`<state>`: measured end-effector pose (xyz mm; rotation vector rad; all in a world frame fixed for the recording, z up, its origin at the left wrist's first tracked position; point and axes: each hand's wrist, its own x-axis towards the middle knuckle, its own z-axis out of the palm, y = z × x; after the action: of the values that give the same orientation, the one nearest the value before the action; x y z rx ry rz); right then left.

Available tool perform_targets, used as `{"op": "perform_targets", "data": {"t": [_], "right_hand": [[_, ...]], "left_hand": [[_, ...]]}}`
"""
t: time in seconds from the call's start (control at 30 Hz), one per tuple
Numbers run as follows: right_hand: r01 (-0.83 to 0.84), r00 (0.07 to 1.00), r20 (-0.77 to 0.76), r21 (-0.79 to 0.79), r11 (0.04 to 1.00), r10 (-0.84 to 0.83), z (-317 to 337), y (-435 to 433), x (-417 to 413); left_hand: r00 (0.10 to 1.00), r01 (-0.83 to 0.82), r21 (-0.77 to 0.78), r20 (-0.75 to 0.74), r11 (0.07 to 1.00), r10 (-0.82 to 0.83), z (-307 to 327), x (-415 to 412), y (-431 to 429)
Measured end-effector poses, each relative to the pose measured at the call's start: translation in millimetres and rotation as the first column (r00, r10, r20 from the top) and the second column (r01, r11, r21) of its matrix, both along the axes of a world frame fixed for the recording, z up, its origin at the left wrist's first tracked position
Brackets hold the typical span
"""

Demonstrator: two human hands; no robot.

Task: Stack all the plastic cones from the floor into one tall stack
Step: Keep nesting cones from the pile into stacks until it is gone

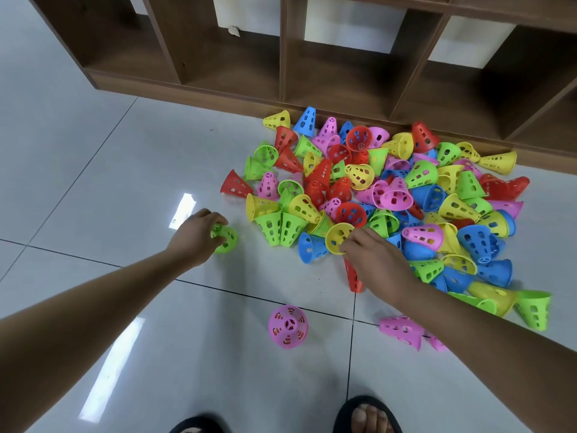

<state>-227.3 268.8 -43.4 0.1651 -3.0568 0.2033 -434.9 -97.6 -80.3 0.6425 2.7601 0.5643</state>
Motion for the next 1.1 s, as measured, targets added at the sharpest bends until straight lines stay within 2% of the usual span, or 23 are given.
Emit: {"op": "perform_targets", "data": {"t": [0.13, 0.23, 0.3, 0.4, 0.47, 0.53, 0.6, 0.73, 0.83, 0.97, 1.07, 1.1], "right_hand": [[0.047, 0.99, -0.112, -0.321, 0.946, -0.088, 32, -22, 15], [0.074, 0.983, -0.115, -0.469, 0.88, -0.144, 53, -39, 23], [0.116, 0.975, -0.085, -0.592, 0.797, -0.205, 67, -50, 29], [0.21, 0.952, 0.019, -0.769, 0.604, -0.306, 85, -67, 40], [0.304, 0.933, 0.194, -0.874, 0.38, -0.303, 90, -77, 46], [0.381, 0.912, 0.33, -0.902, 0.204, -0.245, 87, -87, 53], [0.446, 0.889, 0.423, -0.886, 0.124, -0.173, 78, -96, 60], [0.548, 0.836, 0.541, -0.818, 0.174, -0.09, 54, -109, 71], [0.626, 0.778, 0.622, -0.758, 0.186, -0.083, 41, -114, 74], [0.659, 0.75, 0.655, -0.724, 0.205, -0.094, 29, -114, 74], [0.668, 0.742, 0.662, -0.714, 0.211, -0.106, 25, -108, 73], [0.669, 0.74, 0.663, -0.703, 0.241, -0.119, 22, -104, 72]], "left_hand": [[0.998, -0.048, 0.106, -0.025, 0.993, 0.051, 10, 29, -3], [0.997, -0.061, 0.219, -0.027, 0.974, 0.069, 30, 53, 1], [0.997, -0.081, 0.317, 0.016, 0.945, 0.08, 50, 68, 3], [0.992, -0.119, 0.424, 0.095, 0.898, 0.086, 81, 88, 5], [0.982, -0.161, 0.468, 0.16, 0.869, 0.096, 99, 99, 4], [0.971, -0.192, 0.509, 0.225, 0.839, 0.086, 115, 110, 3], [0.963, -0.205, 0.564, 0.261, 0.8, 0.063, 130, 121, 4], [0.956, -0.183, 0.679, 0.292, 0.711, -0.032, 153, 145, 8], [0.959, -0.047, 0.698, 0.232, 0.715, -0.164, 155, 158, 10], [0.932, 0.185, 0.579, 0.153, 0.794, -0.329, 140, 170, 14], [0.909, 0.295, 0.473, 0.127, 0.83, -0.396, 116, 178, 16], [0.906, 0.314, 0.455, 0.121, 0.834, -0.407, 108, 180, 17]]}}
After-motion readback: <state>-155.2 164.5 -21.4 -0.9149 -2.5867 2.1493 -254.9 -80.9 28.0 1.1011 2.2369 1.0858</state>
